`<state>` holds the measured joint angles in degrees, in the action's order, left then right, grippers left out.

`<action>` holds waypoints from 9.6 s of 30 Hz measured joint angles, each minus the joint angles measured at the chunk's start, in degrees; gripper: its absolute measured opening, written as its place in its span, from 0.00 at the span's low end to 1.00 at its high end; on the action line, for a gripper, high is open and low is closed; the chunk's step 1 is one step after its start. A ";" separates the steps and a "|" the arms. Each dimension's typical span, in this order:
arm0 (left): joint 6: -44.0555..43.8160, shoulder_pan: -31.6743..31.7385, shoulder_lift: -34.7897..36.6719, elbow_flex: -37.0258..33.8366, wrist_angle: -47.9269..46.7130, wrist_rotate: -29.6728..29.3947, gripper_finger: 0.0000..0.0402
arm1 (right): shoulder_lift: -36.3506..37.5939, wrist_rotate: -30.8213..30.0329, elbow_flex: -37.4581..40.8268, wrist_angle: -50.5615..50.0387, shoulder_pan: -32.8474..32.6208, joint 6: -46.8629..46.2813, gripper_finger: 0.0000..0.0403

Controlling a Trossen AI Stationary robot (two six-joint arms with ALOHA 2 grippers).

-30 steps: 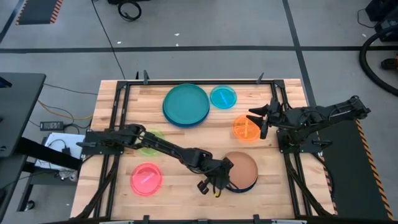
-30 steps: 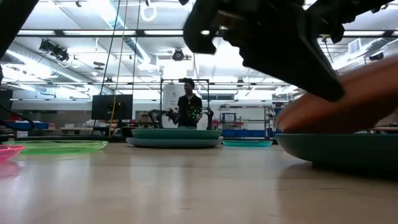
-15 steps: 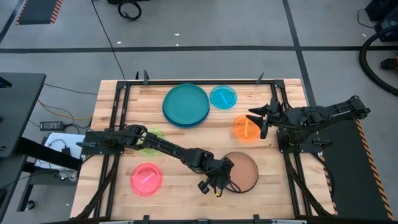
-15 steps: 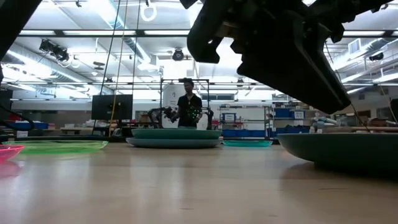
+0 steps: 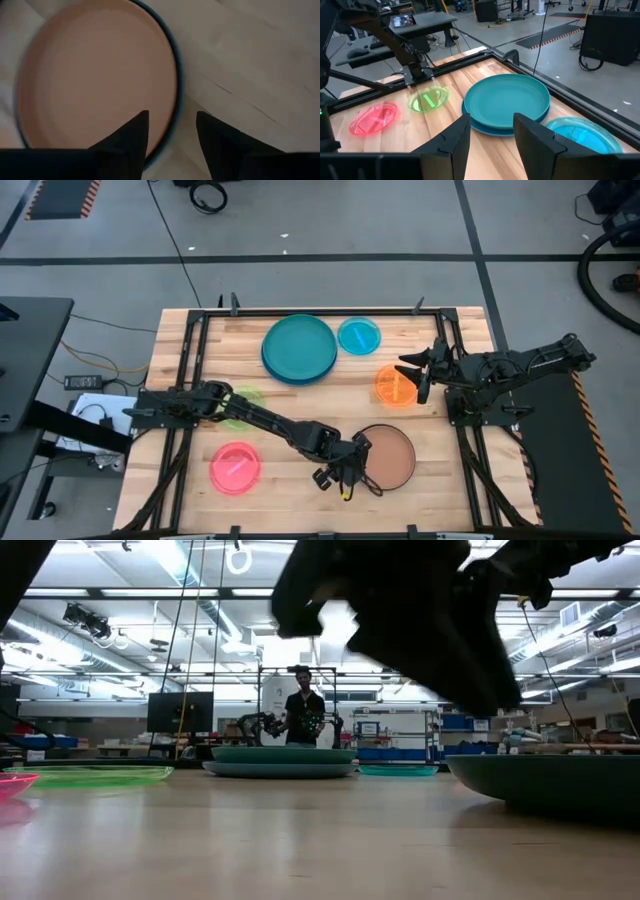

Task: Stack plastic plates
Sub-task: Stack the stacked plates on top of the green plate, then stack the pink plate on top of the brown plate

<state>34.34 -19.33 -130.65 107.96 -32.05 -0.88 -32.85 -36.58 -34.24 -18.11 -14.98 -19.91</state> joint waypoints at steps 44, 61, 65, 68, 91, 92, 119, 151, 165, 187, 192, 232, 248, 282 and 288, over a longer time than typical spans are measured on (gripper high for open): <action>-5.82 6.51 7.24 -1.49 -20.81 -18.10 0.05 | -3.69 -0.84 0.02 1.60 0.00 -0.73 0.40; -12.05 20.50 10.01 -1.51 -28.35 -17.97 0.05 | -5.29 -0.81 0.01 1.24 0.00 -1.33 0.40; -13.01 23.71 10.01 -1.51 -28.61 -16.02 0.05 | -5.28 -0.83 0.02 1.08 0.00 -1.03 0.40; -13.17 25.93 10.01 -1.51 -29.39 -15.81 0.05 | -5.31 -0.81 0.02 0.79 0.00 -0.95 0.40; -22.15 33.07 19.20 -25.22 -14.16 -14.72 0.16 | -5.42 0.22 0.02 1.92 0.00 -0.76 0.40; -22.13 32.93 19.12 -25.59 -14.12 -14.52 0.18 | -5.42 0.22 0.02 2.36 0.00 -0.56 0.40; -38.57 16.88 27.14 -25.99 -14.63 -6.05 0.37 | -5.95 0.02 0.01 8.86 1.98 9.44 0.40; -111.15 -15.30 23.29 -25.97 -18.60 -12.46 0.37 | -14.56 5.24 0.00 26.55 7.85 23.84 0.40; -124.04 -22.97 15.14 -18.12 -23.11 -11.50 0.29 | -20.83 10.98 0.00 28.52 6.05 18.85 0.40; -134.35 -23.85 6.90 -18.14 -37.47 -1.64 0.28 | -26.55 14.56 0.02 28.85 5.29 16.45 0.40; -133.30 -23.85 6.42 -18.18 -39.54 -0.17 0.28 | -26.57 14.86 0.02 28.97 5.29 16.45 0.40; -118.77 -24.61 6.55 0.89 -48.47 -17.29 0.01 | -26.57 20.69 0.02 28.31 5.18 13.99 0.40; -61.36 -17.00 6.53 3.06 -43.46 -37.52 0.02 | -26.29 17.70 0.02 18.54 1.07 8.44 0.40; -15.93 25.13 16.64 -16.31 -30.02 -28.42 0.03 | -12.98 21.57 -2.93 14.28 30.26 29.35 0.40; -11.18 30.85 19.17 -25.11 -18.02 -23.95 0.03 | -12.93 24.72 -2.95 17.42 33.14 30.31 0.40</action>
<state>23.16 11.52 -111.48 82.85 -50.07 -24.82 -45.78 -11.86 -37.19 -0.69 18.16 10.39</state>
